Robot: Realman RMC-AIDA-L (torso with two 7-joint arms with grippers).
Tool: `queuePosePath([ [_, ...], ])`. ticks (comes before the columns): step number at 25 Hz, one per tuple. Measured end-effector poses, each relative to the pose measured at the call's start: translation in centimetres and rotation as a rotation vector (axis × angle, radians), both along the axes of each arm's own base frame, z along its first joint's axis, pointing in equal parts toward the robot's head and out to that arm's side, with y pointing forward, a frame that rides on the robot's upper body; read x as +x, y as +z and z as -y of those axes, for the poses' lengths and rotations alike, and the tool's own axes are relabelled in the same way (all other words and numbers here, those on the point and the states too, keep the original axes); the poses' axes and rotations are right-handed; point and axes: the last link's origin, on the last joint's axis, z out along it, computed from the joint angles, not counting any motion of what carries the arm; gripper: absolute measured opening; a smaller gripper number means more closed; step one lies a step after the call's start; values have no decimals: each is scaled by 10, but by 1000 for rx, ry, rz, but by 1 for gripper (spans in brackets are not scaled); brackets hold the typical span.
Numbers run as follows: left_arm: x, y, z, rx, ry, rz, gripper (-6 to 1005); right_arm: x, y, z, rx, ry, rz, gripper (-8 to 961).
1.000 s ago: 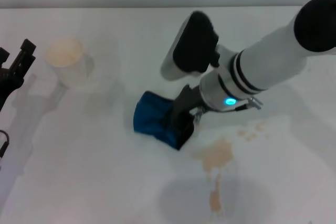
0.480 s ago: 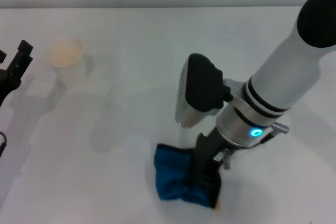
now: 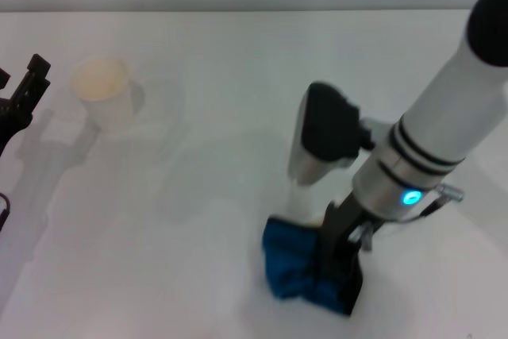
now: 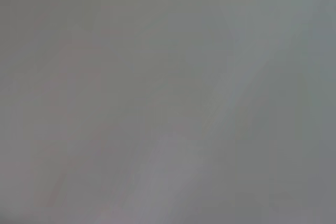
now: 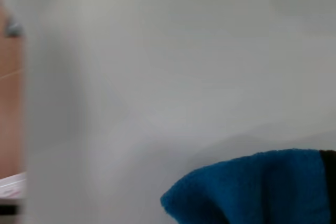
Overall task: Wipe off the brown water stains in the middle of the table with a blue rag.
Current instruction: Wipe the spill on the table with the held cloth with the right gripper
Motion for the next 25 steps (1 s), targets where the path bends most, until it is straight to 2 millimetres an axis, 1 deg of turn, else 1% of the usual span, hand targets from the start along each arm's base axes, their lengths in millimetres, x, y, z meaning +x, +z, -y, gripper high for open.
queuePosePath([
  [7,0,0,0,1,0,0,888,27,33,-38,215,-8,84,65],
  [11,0,1,0,3,0,-1,887,40,48,-51,294,2,154,64],
  [14,0,1,-1,4,0,-1,887,48,57,-57,339,4,202,63],
  [17,0,1,-1,5,-1,-2,887,53,62,-59,355,1,227,61],
  [20,1,3,-2,9,-7,-6,888,55,63,-55,331,-11,243,59],
  [21,1,3,-2,10,-7,-7,888,54,63,-49,294,-16,252,58],
  [22,1,3,-2,10,-7,-7,888,54,63,-49,294,-16,252,58],
  [25,0,3,-2,11,-6,-6,888,44,55,-34,203,-22,231,57],
])
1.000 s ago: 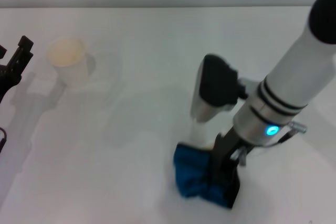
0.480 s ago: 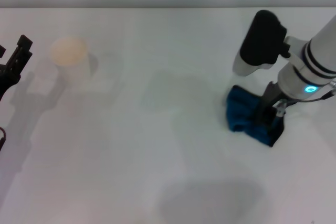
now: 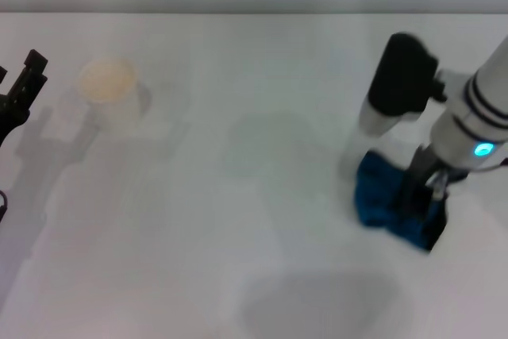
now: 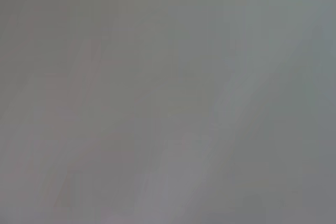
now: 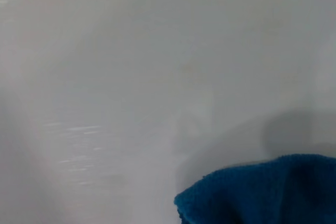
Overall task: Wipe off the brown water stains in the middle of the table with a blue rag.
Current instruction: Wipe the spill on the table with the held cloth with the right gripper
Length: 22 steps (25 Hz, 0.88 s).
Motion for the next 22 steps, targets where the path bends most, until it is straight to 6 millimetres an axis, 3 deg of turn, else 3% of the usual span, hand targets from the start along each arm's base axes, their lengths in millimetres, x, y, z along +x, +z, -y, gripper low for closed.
queuePosePath([
  [6,-1,0,1,1,3,1,888,-28,-29,32,-185,17,-88,56],
  [10,0,0,0,3,2,1,887,-43,-42,39,-223,54,-139,56],
  [16,-1,0,1,3,6,2,887,-60,-51,22,-100,126,-261,54],
  [22,-2,1,1,7,10,2,887,-58,-54,-1,64,155,-317,57],
])
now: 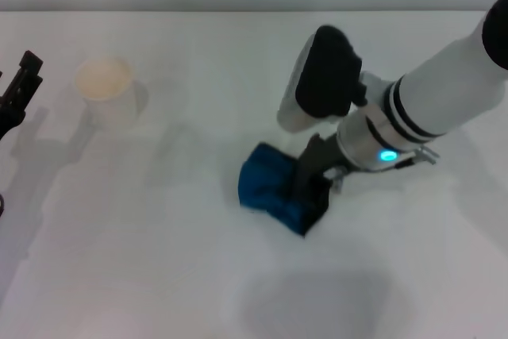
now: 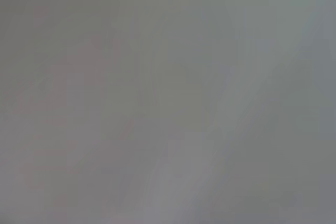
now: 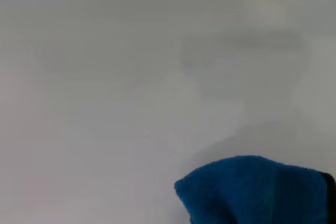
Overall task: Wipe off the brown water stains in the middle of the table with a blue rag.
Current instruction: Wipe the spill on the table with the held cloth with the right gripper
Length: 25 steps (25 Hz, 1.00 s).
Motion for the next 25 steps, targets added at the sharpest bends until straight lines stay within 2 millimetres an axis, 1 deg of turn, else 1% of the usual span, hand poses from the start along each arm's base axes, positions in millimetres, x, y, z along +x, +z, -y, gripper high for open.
queuePosePath([
  [3,0,0,0,1,0,-1,888,9,4,-17,109,-46,-24,61],
  [7,0,2,-1,6,-5,-6,888,25,15,-36,207,-114,-40,65],
  [12,0,5,-3,15,-12,-14,887,41,37,-56,294,-128,-46,71],
  [16,0,6,-3,17,-13,-16,888,45,45,-64,336,-118,-29,75],
  [18,0,6,-3,17,-12,-17,888,44,47,-67,352,-131,-27,77],
  [25,-1,7,-3,19,-9,-17,887,36,43,-68,335,-71,8,85],
])
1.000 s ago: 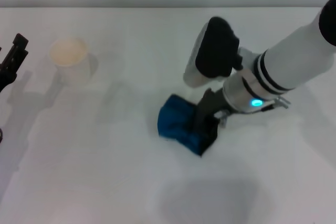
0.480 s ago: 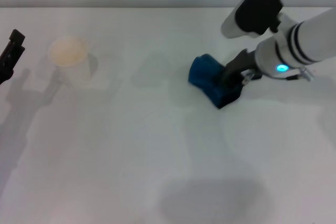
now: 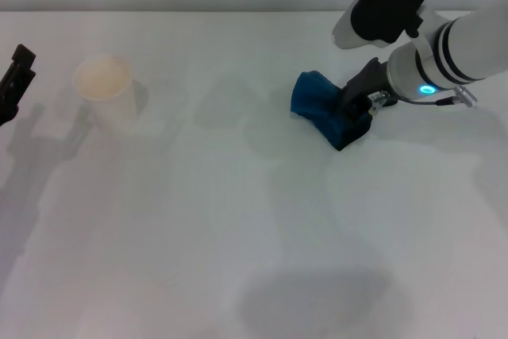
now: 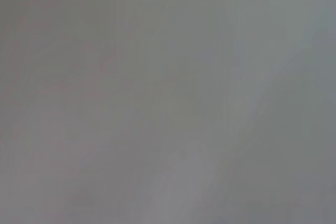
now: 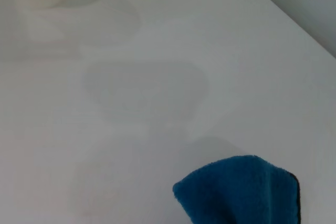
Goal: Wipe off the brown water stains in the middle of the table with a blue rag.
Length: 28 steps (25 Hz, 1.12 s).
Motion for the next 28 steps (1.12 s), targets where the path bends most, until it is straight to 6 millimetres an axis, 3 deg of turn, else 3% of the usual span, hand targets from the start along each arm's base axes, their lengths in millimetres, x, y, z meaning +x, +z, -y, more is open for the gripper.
queuePosePath([
  [21,-3,1,0,9,19,4,888,-1,3,-3,-49,152,158,106],
  [28,-3,3,-2,22,24,9,887,-1,6,-4,-22,75,144,238],
])
